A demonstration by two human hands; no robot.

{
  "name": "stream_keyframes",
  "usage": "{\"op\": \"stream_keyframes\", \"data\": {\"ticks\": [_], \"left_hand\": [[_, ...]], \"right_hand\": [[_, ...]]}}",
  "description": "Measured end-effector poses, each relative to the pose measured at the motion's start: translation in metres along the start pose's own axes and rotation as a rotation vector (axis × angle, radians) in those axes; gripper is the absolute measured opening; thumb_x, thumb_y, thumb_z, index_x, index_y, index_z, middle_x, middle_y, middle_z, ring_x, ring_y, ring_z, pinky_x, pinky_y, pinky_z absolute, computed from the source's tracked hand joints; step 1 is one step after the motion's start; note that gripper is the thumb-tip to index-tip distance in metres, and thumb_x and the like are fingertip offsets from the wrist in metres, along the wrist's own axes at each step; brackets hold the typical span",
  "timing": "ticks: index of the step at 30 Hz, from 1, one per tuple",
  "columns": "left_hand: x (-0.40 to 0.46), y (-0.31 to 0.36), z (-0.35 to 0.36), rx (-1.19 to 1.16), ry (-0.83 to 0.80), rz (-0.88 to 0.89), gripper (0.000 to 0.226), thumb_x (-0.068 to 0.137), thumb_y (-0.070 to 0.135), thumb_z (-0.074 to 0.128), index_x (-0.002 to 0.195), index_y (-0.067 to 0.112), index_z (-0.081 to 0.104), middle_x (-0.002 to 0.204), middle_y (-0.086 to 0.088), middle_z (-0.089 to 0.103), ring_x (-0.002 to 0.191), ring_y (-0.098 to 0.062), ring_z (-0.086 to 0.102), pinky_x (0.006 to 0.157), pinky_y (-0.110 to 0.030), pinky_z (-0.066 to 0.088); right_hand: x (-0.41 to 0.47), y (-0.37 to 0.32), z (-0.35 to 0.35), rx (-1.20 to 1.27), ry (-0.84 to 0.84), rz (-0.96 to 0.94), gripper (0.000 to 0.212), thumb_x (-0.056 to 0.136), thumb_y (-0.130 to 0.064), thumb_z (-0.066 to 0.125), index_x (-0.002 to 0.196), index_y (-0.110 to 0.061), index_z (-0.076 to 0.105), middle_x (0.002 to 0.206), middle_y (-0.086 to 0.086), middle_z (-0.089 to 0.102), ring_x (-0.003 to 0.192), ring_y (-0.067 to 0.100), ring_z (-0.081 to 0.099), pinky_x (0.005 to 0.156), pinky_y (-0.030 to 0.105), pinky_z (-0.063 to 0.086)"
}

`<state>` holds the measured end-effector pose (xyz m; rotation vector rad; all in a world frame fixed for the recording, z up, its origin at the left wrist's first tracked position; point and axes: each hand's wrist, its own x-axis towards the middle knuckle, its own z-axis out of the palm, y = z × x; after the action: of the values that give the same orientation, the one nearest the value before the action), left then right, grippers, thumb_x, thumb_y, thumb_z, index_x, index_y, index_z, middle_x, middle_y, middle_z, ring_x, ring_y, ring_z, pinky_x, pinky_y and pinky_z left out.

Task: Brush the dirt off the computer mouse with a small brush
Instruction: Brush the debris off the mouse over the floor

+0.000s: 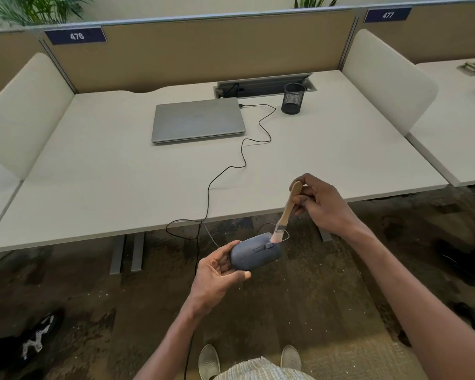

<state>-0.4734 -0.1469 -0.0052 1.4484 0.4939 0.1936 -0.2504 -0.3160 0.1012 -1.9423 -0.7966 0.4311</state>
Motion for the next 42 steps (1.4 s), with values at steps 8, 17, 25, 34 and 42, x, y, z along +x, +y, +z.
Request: {"op": "stream_keyframes", "data": {"ticks": [8, 17, 25, 34, 42], "left_hand": [[0.001, 0.002, 0.0, -0.017, -0.037, -0.006, 0.077, 0.059, 0.024, 0.093, 0.129, 0.027, 0.062, 0.131, -0.001, 0.066, 0.121, -0.018, 0.066, 0.094, -0.033, 0.058], [0.003, -0.004, -0.002, -0.002, -0.055, -0.018, 0.074, 0.067, 0.011, 0.091, 0.133, 0.024, 0.06, 0.132, 0.001, 0.066, 0.122, -0.019, 0.065, 0.096, -0.034, 0.057], [0.003, -0.006, 0.002, 0.048, -0.051, -0.001, 0.071, 0.066, 0.015, 0.092, 0.129, 0.031, 0.064, 0.129, 0.006, 0.068, 0.121, -0.016, 0.065, 0.094, -0.034, 0.058], [0.004, -0.004, 0.008, 0.083, -0.033, 0.015, 0.066, 0.069, 0.005, 0.09, 0.12, 0.041, 0.068, 0.123, 0.008, 0.073, 0.116, -0.014, 0.069, 0.093, -0.034, 0.059], [0.002, -0.004, 0.005, 0.098, -0.023, 0.028, 0.07, 0.07, 0.001, 0.089, 0.128, 0.029, 0.063, 0.124, 0.01, 0.071, 0.118, -0.012, 0.067, 0.093, -0.031, 0.058]], "right_hand": [[0.004, 0.003, 0.007, -0.002, 0.052, -0.02, 0.026, 0.097, 0.012, 0.046, 0.102, -0.011, 0.057, 0.09, 0.016, 0.071, 0.079, 0.022, 0.073, 0.074, 0.035, 0.063], [0.0, 0.009, 0.002, -0.062, 0.001, -0.009, 0.031, 0.096, 0.01, 0.049, 0.098, -0.019, 0.058, 0.087, 0.01, 0.072, 0.077, 0.02, 0.074, 0.073, 0.035, 0.064], [0.01, -0.001, 0.02, -0.134, 0.155, -0.014, 0.021, 0.096, -0.004, 0.061, 0.115, -0.013, 0.06, 0.082, 0.004, 0.075, 0.067, 0.01, 0.074, 0.071, 0.033, 0.064], [0.019, -0.04, 0.067, -0.228, 0.076, 0.009, 0.037, 0.091, -0.01, 0.068, 0.127, -0.005, 0.06, 0.079, 0.01, 0.073, 0.061, 0.016, 0.074, 0.065, 0.034, 0.064], [0.029, -0.034, 0.06, -0.431, 0.106, 0.116, 0.021, 0.089, -0.01, 0.067, 0.107, 0.001, 0.064, 0.086, 0.017, 0.072, 0.071, 0.03, 0.073, 0.071, 0.042, 0.063]]}}
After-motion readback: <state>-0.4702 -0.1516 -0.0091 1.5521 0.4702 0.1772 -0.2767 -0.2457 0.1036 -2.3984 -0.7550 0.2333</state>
